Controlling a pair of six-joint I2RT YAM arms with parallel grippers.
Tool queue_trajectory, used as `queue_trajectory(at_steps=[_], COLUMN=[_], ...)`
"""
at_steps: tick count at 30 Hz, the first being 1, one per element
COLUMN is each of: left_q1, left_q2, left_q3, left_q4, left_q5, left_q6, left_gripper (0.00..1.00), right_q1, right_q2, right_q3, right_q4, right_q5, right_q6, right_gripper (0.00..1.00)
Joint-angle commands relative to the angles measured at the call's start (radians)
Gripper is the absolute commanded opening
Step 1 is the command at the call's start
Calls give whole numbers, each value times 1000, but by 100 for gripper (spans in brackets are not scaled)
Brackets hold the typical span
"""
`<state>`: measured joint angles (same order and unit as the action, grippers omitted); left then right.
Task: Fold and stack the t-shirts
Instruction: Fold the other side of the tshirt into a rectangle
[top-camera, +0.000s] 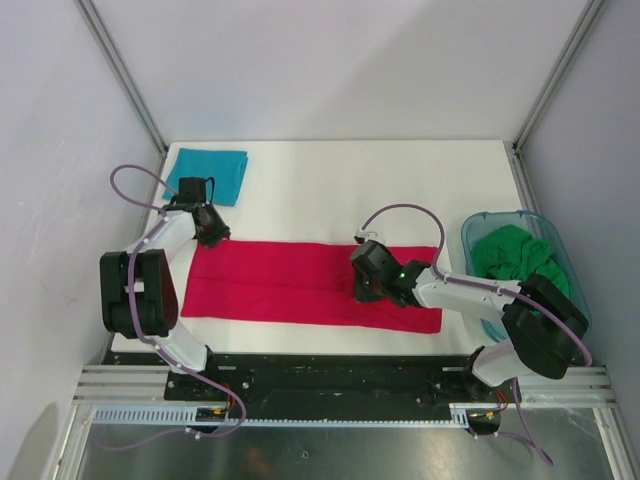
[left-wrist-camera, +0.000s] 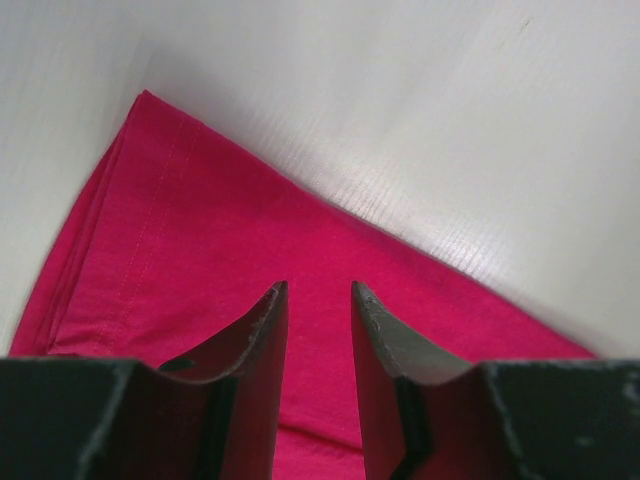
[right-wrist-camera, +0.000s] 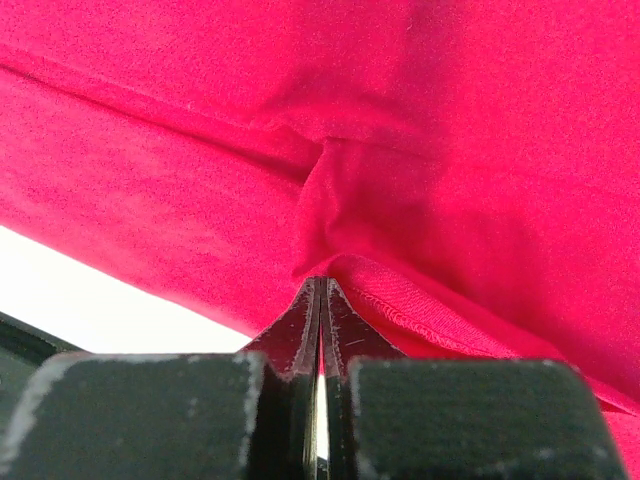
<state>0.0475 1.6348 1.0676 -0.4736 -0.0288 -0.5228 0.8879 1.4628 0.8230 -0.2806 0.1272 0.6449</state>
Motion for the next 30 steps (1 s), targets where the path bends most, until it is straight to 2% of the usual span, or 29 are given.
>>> queue_trajectory(at_steps=[1,18,24,30], left_q1=[-9,-17,-29,-35], left_q2=[-53,-72,-75,-74], left_q3=[-8,-26,-32,-37], left_q4=[12,13,14,14], left_q5=[12,21,21,21], left_q6=[12,11,9,13], left_gripper=[36,36,37,37], right_q1=[36,65,81,82], right_q2=[5,4,7,0], right_q3=[-1,2,3,23], right_q4=[8,28,53,36], right_q5=[25,2,-15,-10], right_q6=[36,74,85,84], right_gripper=[0,0,10,13])
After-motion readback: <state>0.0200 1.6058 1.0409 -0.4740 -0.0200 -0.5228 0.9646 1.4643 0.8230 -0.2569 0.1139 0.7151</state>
